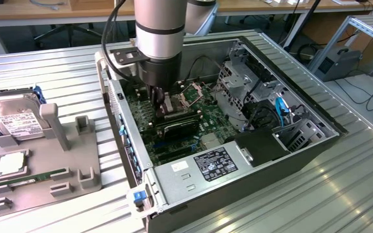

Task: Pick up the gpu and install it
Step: 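Press down on the gpu until it lock into place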

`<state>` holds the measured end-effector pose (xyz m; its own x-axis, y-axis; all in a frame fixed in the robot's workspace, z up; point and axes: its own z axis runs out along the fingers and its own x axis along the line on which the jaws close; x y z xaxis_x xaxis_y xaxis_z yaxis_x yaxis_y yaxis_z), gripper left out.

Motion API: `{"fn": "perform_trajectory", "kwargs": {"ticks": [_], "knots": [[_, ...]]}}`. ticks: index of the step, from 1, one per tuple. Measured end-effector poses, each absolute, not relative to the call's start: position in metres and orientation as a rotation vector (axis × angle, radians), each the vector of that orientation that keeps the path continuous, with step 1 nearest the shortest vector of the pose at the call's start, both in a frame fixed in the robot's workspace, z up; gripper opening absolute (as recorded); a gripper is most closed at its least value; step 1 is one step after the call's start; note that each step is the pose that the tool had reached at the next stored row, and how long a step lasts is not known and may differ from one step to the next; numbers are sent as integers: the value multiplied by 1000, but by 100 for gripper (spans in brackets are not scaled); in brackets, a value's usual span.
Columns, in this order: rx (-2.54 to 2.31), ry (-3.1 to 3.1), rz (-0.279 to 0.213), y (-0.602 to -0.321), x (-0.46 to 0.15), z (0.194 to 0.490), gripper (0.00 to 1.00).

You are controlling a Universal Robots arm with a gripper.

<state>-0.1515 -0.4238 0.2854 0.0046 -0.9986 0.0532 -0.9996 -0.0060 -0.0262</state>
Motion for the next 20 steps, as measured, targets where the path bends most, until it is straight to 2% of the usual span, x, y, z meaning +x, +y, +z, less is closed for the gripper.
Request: {"fn": "perform_trajectory", "kwargs": {"ticks": [12, 20], "knots": [[2213, -2201, 88, -418, -162, 267, 11], [2213, -2201, 88, -425, -163, 266, 11]]}}
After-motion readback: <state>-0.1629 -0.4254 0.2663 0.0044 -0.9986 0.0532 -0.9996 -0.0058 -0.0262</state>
